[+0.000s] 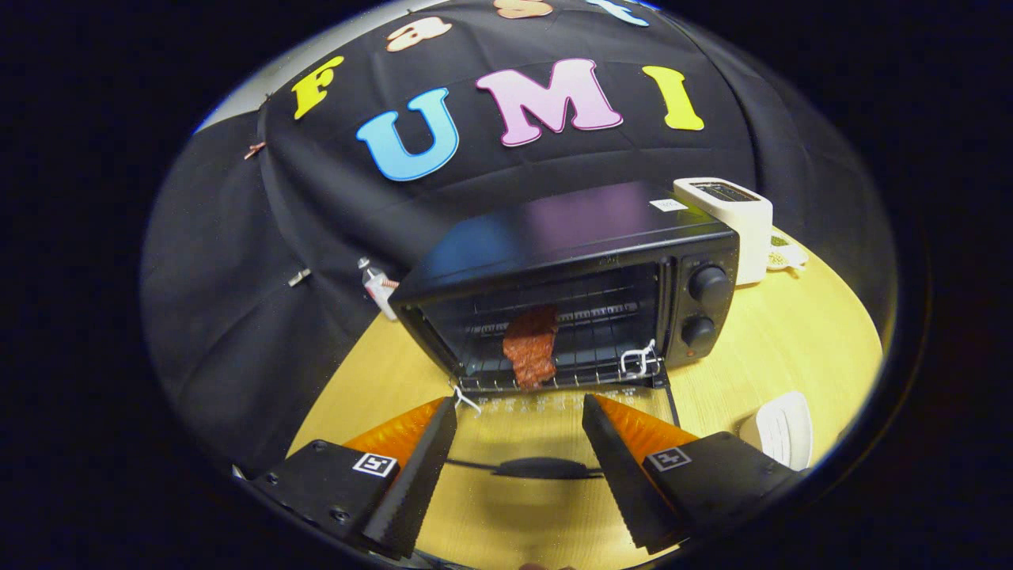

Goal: Open the toaster oven, put the food inside, and close the toaster oven door.

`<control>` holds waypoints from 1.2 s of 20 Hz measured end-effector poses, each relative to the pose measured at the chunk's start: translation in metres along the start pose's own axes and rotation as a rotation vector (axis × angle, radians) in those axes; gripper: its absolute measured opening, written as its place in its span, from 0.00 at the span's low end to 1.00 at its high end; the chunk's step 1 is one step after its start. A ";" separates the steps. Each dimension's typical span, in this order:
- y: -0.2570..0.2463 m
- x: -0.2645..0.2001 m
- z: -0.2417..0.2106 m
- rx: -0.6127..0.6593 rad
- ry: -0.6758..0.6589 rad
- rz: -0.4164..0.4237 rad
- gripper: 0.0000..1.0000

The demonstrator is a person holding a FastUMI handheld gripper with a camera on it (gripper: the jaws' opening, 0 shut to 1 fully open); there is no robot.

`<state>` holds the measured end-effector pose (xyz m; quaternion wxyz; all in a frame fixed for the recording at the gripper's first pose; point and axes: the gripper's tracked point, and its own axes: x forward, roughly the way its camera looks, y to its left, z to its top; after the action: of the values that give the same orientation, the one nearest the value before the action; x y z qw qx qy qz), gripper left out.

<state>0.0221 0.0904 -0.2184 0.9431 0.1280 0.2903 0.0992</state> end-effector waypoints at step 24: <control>-0.030 0.033 -0.130 -0.091 0.245 -0.285 0.98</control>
<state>-0.0220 0.0945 -0.3487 0.9100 0.0298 0.4134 -0.0076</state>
